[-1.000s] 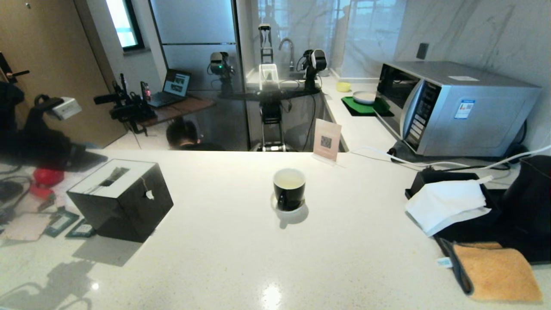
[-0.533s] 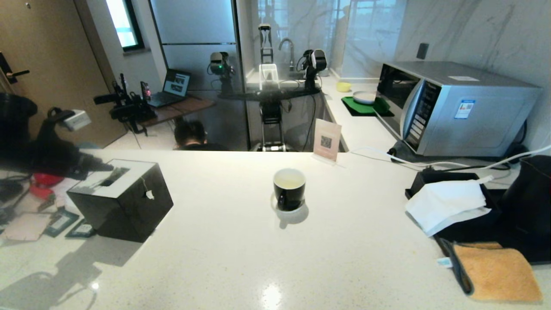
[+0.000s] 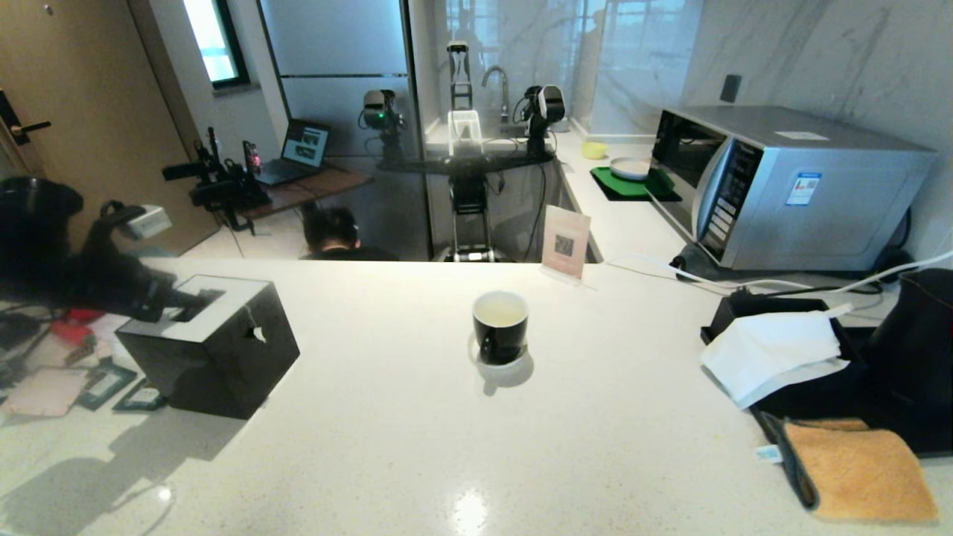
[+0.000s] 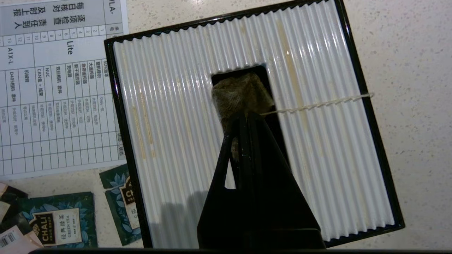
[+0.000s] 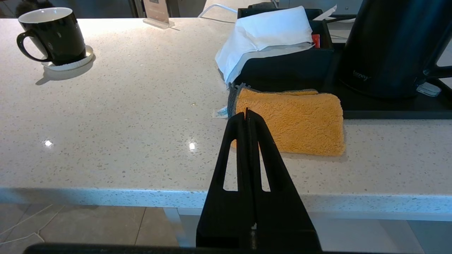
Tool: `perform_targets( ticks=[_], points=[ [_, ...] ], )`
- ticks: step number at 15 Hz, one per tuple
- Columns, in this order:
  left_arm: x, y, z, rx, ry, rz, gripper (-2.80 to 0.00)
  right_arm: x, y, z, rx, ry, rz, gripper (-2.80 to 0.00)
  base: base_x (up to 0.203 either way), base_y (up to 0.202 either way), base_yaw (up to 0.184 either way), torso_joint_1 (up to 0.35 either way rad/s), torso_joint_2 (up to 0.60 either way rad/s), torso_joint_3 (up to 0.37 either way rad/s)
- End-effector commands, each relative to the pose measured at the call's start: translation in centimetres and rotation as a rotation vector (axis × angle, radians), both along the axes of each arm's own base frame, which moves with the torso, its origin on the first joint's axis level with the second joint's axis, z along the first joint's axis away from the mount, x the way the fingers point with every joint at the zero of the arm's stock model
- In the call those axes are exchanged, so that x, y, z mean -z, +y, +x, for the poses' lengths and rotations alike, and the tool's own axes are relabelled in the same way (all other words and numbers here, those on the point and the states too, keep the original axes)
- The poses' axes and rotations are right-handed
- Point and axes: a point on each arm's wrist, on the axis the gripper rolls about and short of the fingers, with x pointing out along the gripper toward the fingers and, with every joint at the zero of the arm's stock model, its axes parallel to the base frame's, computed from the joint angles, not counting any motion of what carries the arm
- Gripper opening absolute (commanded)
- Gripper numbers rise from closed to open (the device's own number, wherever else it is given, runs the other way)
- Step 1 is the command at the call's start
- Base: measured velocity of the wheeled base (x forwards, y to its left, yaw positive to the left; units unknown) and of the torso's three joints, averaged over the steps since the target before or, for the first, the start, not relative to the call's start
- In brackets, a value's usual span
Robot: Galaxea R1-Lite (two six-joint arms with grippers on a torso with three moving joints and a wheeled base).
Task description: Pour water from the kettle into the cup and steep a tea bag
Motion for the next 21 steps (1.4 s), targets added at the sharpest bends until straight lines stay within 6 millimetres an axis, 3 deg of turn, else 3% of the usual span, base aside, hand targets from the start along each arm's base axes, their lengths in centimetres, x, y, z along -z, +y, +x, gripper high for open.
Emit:
perform_targets(
  ticks=[1, 10, 21],
  points=[
    [0.5, 0.0, 0.1, 0.004, 0.016, -0.004, -2.80, 0.0, 0.0, 0.0, 0.000, 0.002, 0.000, -2.80, 0.000, 0.000, 0.000, 0.000, 0.00, 0.000],
    [0.3, -0.2, 0.1, 0.011, 0.013, -0.004, -2.80, 0.0, 0.0, 0.0, 0.000, 0.002, 0.000, -2.80, 0.000, 0.000, 0.000, 0.000, 0.00, 0.000],
    [-5.1, -1.5, -2.9, 0.004, -0.123, 0.040, -2.80, 0.0, 0.0, 0.0, 0.000, 0.002, 0.000, -2.80, 0.000, 0.000, 0.000, 0.000, 0.00, 0.000]
  ],
)
